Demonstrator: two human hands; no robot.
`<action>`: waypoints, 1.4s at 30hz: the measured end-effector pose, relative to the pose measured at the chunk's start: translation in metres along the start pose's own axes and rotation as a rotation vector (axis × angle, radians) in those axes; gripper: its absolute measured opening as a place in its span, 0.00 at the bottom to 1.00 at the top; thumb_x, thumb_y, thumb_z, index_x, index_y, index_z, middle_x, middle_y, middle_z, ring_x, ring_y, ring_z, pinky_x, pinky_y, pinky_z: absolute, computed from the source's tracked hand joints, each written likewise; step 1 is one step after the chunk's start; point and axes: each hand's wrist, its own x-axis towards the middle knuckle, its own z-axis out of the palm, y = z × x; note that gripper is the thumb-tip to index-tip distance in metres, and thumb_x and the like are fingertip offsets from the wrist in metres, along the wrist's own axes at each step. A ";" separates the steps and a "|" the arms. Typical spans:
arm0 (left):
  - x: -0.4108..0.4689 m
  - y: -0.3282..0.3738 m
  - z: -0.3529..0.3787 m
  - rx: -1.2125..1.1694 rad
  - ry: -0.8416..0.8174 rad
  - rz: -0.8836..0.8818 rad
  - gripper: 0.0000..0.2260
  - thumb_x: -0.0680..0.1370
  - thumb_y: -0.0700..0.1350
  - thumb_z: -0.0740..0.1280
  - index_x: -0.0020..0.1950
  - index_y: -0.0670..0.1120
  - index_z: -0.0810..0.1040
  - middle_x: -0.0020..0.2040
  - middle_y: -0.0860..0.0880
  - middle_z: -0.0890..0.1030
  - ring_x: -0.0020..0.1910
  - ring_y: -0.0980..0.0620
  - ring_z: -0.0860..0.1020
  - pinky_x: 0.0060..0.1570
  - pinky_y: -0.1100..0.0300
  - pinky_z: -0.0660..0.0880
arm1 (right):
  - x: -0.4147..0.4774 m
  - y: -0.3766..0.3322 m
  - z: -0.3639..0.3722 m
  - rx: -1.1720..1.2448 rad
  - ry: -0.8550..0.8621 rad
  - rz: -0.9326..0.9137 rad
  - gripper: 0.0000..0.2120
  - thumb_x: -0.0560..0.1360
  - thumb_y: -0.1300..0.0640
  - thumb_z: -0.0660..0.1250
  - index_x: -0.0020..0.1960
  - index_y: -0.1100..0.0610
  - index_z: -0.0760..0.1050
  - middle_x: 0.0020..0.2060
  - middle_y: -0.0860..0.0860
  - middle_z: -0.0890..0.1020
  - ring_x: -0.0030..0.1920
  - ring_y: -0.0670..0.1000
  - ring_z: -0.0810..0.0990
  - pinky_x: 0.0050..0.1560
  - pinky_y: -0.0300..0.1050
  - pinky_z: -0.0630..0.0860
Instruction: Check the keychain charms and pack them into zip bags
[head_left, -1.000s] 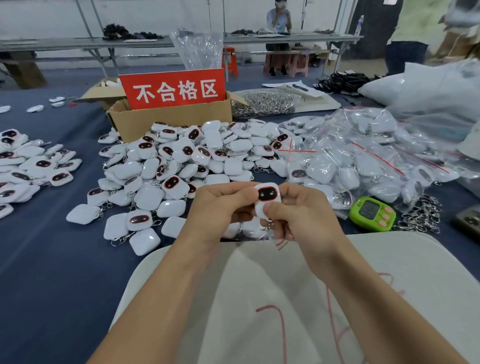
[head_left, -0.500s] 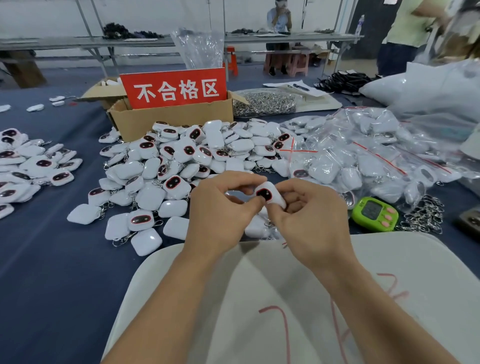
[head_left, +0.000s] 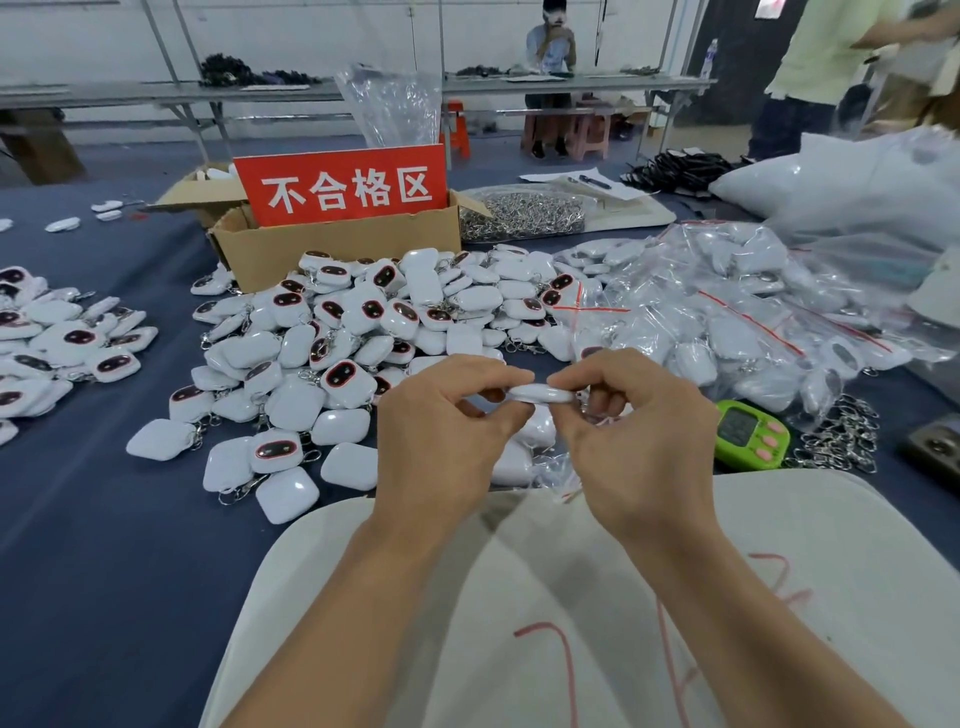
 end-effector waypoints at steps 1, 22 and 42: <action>0.000 0.000 0.000 0.000 -0.002 0.002 0.13 0.70 0.37 0.79 0.47 0.54 0.89 0.45 0.61 0.85 0.44 0.58 0.83 0.42 0.68 0.74 | 0.000 0.000 0.000 0.009 0.002 0.000 0.15 0.68 0.66 0.78 0.41 0.45 0.82 0.33 0.47 0.78 0.36 0.46 0.75 0.36 0.34 0.70; 0.001 0.005 0.001 -0.231 -0.114 -0.162 0.03 0.72 0.44 0.79 0.41 0.54 0.89 0.33 0.52 0.84 0.30 0.56 0.78 0.35 0.63 0.76 | 0.012 -0.005 -0.005 0.602 -0.268 0.610 0.19 0.82 0.52 0.67 0.34 0.56 0.82 0.28 0.56 0.78 0.23 0.51 0.70 0.22 0.40 0.66; -0.001 0.007 0.002 -0.243 -0.064 -0.163 0.10 0.79 0.47 0.69 0.41 0.46 0.87 0.34 0.48 0.85 0.31 0.51 0.80 0.33 0.59 0.78 | 0.012 0.001 -0.006 0.446 -0.282 0.400 0.14 0.76 0.62 0.72 0.32 0.57 0.79 0.26 0.53 0.77 0.26 0.49 0.68 0.28 0.40 0.65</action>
